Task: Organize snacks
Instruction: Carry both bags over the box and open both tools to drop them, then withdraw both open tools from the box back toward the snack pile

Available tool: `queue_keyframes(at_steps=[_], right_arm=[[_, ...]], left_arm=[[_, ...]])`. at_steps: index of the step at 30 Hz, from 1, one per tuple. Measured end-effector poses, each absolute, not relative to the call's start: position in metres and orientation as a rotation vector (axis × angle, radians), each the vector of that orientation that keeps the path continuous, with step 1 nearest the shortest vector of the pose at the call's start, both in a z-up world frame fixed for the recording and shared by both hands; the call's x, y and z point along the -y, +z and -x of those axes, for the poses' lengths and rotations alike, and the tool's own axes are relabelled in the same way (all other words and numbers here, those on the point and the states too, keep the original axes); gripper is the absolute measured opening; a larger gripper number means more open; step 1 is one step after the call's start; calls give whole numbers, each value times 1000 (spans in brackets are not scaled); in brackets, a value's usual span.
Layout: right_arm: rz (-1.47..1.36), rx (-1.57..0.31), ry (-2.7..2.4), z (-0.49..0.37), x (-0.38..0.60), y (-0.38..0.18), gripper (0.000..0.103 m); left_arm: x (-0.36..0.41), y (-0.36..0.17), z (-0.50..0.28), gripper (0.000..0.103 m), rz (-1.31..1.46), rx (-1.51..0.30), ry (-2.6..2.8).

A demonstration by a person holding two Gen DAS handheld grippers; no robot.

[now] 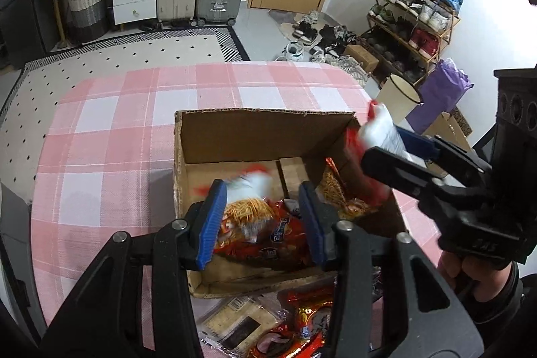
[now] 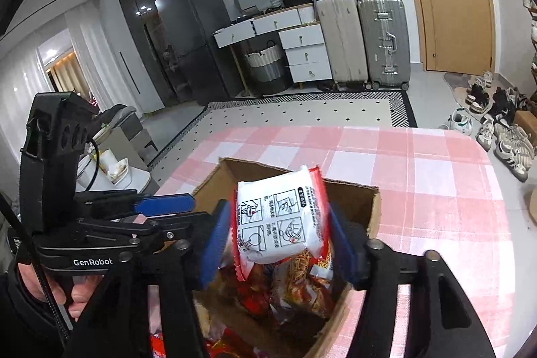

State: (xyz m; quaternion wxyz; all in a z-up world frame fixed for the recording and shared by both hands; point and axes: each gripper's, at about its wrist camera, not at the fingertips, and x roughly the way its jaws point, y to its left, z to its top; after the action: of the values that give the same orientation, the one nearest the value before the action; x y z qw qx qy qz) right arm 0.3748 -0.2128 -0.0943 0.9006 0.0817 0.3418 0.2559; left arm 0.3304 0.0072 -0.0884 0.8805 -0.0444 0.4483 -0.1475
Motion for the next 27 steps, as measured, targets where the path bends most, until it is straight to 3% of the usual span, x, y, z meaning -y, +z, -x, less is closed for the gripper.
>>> queue_keyframes(at_steps=[1, 3, 6, 27], right_arm=[[-177, -702, 528, -374, 215, -94, 67], [-183, -697, 524, -370, 217, -91, 70], [-180, -670, 524, -362, 221, -84, 82], [-193, -581, 514, -273, 241, -53, 82]], left_arm=[[-7, -88, -329, 55, 89, -935, -308], [-7, -87, -328, 76, 71, -929, -288], [-10, -81, -321, 77, 86, -906, -287], [-18, -41, -231, 81, 135, -807, -215]])
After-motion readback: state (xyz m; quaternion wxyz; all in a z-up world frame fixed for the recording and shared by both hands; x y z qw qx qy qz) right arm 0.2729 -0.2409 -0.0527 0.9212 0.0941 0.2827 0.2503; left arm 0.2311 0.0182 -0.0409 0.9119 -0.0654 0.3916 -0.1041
